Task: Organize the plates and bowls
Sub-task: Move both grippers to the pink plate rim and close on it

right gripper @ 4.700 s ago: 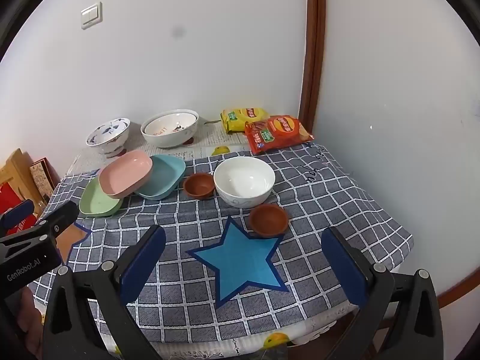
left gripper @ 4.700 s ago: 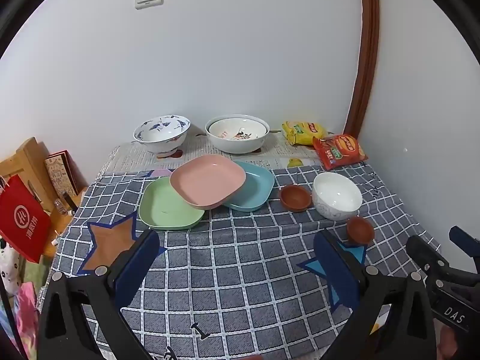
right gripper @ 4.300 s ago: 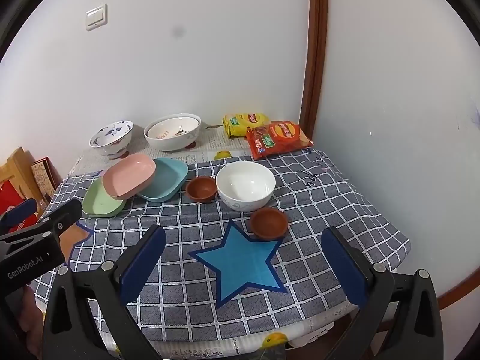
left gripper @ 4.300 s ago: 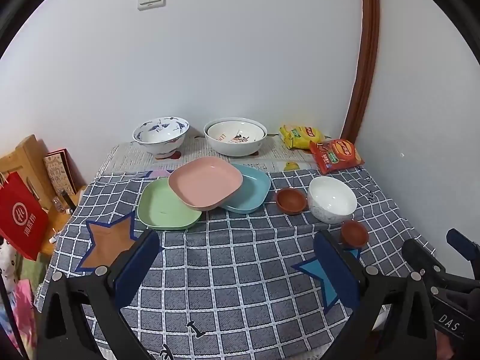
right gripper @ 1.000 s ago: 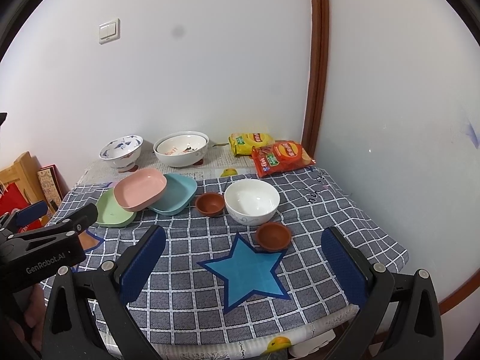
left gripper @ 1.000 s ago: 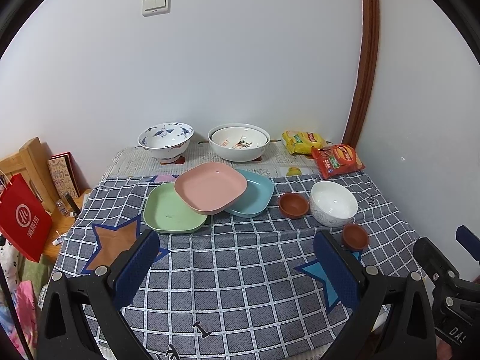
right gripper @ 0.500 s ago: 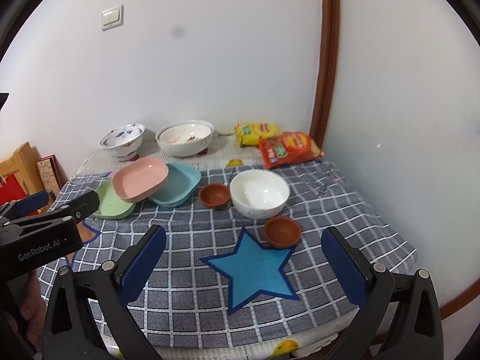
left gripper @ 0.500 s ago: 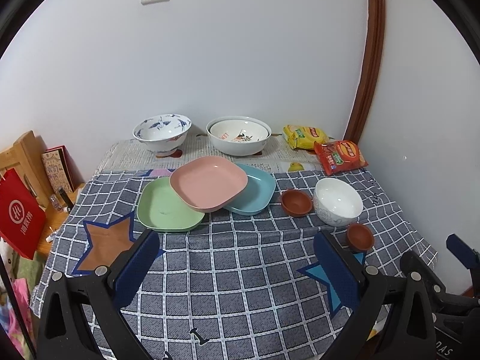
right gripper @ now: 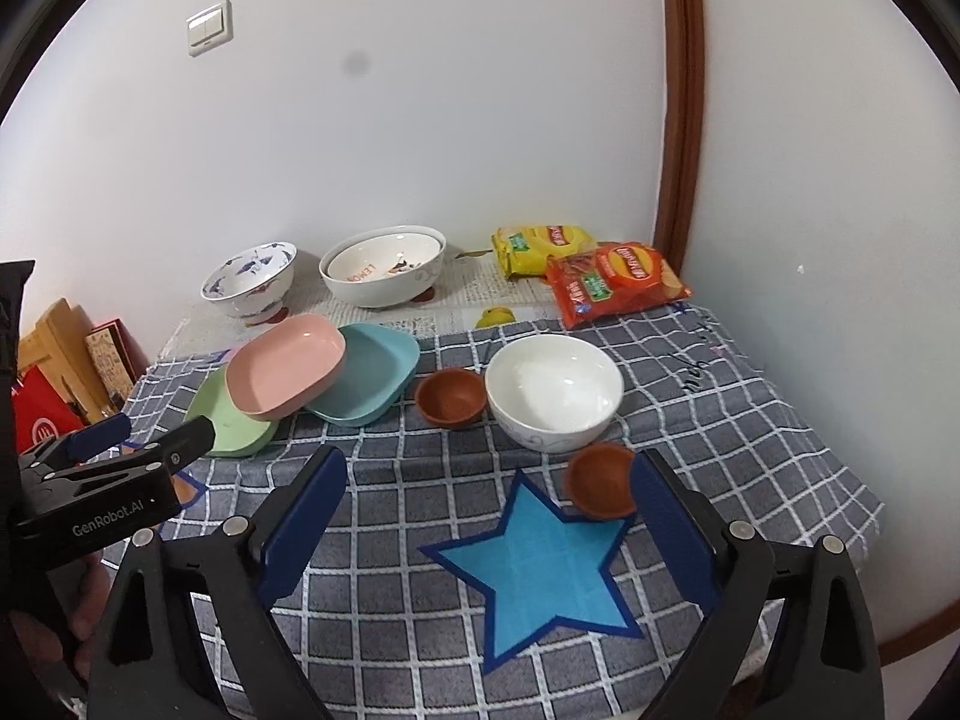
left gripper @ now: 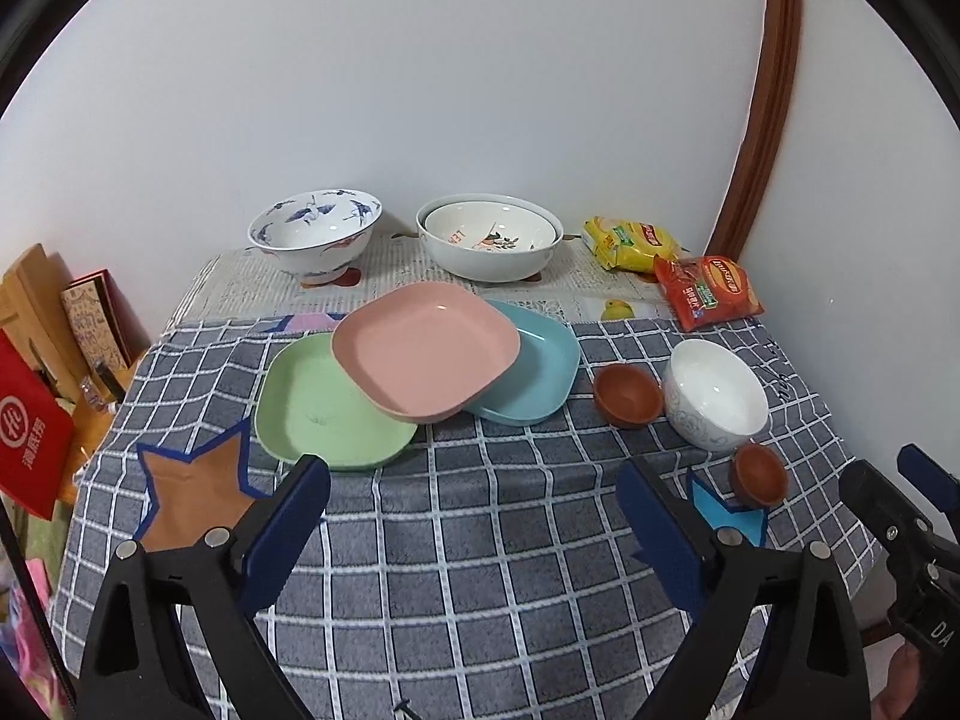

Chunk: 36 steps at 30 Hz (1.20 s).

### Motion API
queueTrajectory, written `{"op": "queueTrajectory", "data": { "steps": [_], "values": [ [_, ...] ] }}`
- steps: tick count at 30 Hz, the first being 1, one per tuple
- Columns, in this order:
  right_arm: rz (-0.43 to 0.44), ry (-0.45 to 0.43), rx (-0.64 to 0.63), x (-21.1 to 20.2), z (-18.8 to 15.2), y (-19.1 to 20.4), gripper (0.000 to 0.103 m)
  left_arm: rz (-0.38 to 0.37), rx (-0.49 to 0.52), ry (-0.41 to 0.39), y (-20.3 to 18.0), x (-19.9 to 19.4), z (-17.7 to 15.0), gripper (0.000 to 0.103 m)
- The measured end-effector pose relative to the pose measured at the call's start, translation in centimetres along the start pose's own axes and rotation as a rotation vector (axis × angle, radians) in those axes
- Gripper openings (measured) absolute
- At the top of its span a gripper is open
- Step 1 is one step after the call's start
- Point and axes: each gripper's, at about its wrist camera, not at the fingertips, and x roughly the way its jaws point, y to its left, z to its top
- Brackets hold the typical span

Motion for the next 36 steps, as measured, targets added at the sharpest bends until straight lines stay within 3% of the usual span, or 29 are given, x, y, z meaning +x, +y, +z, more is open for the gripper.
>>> {"op": "queueTrajectory", "data": {
  "steps": [3, 9, 17, 21, 26, 36],
  "values": [
    [0.021, 0.02, -0.004, 1.1, 0.5, 0.2, 0.088, -0.022, 0.002, 0.021, 0.1, 0.9, 0.8, 0.096],
    [0.029, 0.018, -0.038, 2.8, 1.6, 1.2, 0.087, -0.013, -0.023, 0.043, 0.9, 2.8, 2.0, 0.09],
    [0.086, 0.003, -0.067, 5.6, 4.4, 2.8, 0.08, 0.036, -0.065, 0.069, 2.9, 5.3, 3.2, 0.09],
    [0.12, 0.012, -0.091, 8.2, 5.9, 4.0, 0.071, 0.064, -0.096, 0.084, 4.0, 7.0, 3.8, 0.088],
    [0.179, 0.038, -0.129, 11.3, 7.7, 5.6, 0.062, 0.091, -0.135, 0.112, 5.5, 9.7, 4.2, 0.079],
    [0.252, 0.116, -0.222, 18.8, 9.2, 9.0, 0.053, 0.118, -0.189, 0.187, 7.2, 14.6, 4.7, 0.069]
  ]
}}
